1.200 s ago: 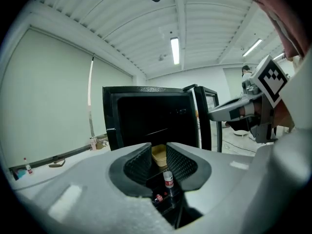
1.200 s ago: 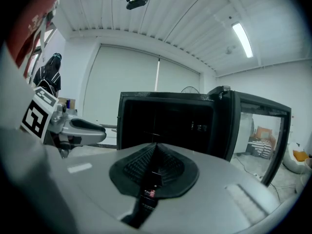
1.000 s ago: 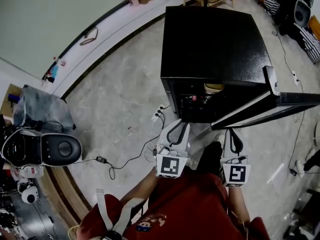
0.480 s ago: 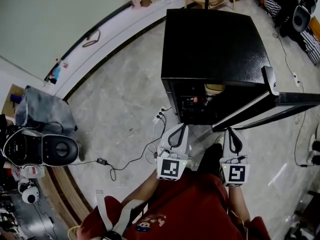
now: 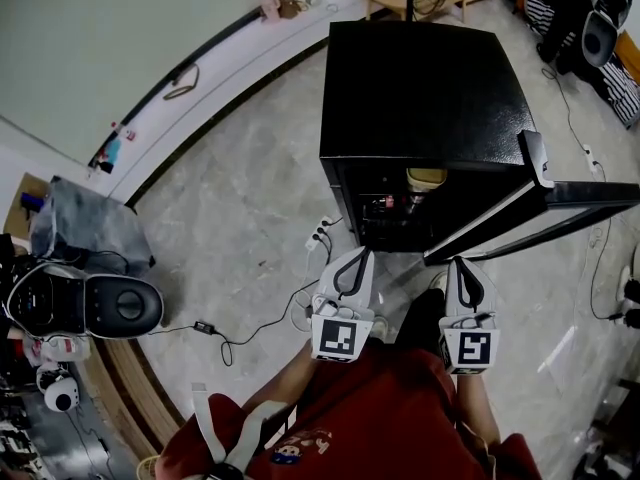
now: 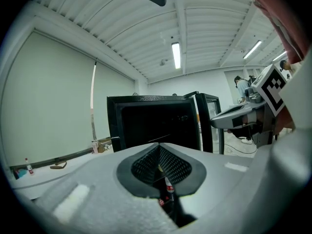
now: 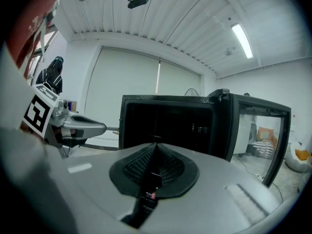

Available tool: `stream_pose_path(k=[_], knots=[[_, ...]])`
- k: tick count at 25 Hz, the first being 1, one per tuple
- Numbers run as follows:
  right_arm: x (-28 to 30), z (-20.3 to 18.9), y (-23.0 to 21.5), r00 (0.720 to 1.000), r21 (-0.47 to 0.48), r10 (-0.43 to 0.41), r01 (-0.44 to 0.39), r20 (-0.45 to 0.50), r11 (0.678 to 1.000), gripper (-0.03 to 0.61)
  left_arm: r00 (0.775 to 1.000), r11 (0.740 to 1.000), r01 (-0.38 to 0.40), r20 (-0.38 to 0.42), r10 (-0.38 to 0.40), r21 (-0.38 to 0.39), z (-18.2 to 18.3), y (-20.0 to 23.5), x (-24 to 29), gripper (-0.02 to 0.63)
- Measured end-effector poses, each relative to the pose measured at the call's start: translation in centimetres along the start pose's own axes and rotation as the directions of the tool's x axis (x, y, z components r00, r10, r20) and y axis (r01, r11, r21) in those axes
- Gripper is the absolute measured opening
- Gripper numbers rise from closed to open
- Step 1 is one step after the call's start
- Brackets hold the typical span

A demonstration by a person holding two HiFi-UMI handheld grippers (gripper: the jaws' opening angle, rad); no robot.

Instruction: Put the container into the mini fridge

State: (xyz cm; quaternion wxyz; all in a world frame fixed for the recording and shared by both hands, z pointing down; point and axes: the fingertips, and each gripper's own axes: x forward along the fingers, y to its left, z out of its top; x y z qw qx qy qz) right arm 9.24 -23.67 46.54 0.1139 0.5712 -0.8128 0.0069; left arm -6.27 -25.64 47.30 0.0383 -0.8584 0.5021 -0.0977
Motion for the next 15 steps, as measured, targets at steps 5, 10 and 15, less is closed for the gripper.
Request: stream_pose_path(k=[5, 10, 15], knots=[[-0.1, 0.0, -0.1, 1.0, -0.002, -0.012, 0.012, 0.0, 1.0, 0.0, 1.0, 1.0, -0.003, 0.002, 0.003, -0.016, 0.0, 0.0, -0.1, 0.006], [-0.6, -0.1, -0.3, 1.0, 0.015, -0.013, 0.013, 0.011, 1.0, 0.002, 1.0, 0.998, -0.002, -0.007, 0.002, -0.06, -0.4, 0.0, -0.1, 0.006], [-1.1, -0.1, -0.8, 0.999, 0.026, -0.036, 0.036, -0.015, 0.999, 0.0, 1.0, 0.996, -0.009, -0.009, 0.008, -0.085, -0.2, 0.5, -0.2, 0.006]])
